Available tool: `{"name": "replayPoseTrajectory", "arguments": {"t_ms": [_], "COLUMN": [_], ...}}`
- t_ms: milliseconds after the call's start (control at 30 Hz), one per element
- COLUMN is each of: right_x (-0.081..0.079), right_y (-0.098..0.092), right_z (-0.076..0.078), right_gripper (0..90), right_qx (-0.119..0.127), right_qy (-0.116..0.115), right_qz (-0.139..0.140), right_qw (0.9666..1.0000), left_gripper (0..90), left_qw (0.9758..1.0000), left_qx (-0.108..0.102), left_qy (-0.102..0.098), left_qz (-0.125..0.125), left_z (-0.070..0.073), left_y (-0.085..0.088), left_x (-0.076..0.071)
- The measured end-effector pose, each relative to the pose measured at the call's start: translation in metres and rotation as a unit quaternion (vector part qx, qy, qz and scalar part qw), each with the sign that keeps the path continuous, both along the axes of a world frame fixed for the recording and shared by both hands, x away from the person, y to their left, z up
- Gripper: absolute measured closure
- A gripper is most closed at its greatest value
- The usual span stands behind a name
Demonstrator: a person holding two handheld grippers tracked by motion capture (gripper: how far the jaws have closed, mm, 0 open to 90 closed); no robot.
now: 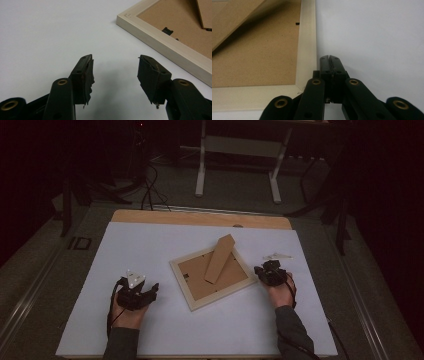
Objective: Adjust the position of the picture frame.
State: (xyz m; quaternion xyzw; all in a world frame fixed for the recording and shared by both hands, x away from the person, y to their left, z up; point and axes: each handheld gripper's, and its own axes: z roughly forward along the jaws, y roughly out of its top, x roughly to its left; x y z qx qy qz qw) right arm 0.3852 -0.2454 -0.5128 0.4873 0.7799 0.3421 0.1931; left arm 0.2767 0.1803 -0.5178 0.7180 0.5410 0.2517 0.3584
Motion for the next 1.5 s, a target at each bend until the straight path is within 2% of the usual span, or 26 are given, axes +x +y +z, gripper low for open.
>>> {"name": "replayPoseTrajectory", "arguments": {"t_ms": [267,400,633,767,1000,1500], "right_x": [0.000,0.000,0.000,0.001,0.001,-0.010], "right_y": [0.001,0.001,0.001,-0.001,-0.002,0.001], "right_z": [-0.004,-0.005,-0.006,-0.008,-0.013,-0.015], "right_gripper": [90.0,90.0,90.0,90.0,90.0,90.0], "right_qx": [0.003,0.003,0.004,0.012,0.012,0.008], "right_qy": [0.007,0.009,0.013,0.019,0.026,0.027], "right_qz": [0.002,0.002,0.001,0.000,-0.003,0.011], "right_qw": [1.0000,0.9999,0.9999,0.9997,0.9996,0.9995], "left_gripper": [50.1,56.2,65.4,74.3,89.3,90.0], "left_qw": [0.9999,0.9995,0.9984,0.9977,0.9957,0.9919], "left_qx": [0.000,-0.009,-0.006,-0.005,-0.011,-0.015], "left_qy": [0.010,0.012,0.017,0.012,0.013,0.015], "left_qz": [-0.013,-0.028,-0.053,-0.066,-0.092,-0.125], "left_z": [-0.001,0.000,-0.001,0.001,0.002,0.001], "left_y": [-0.002,-0.002,-0.007,-0.009,-0.015,-0.024], "left_x": [0.000,-0.001,-0.002,-0.004,-0.007,-0.009]}}
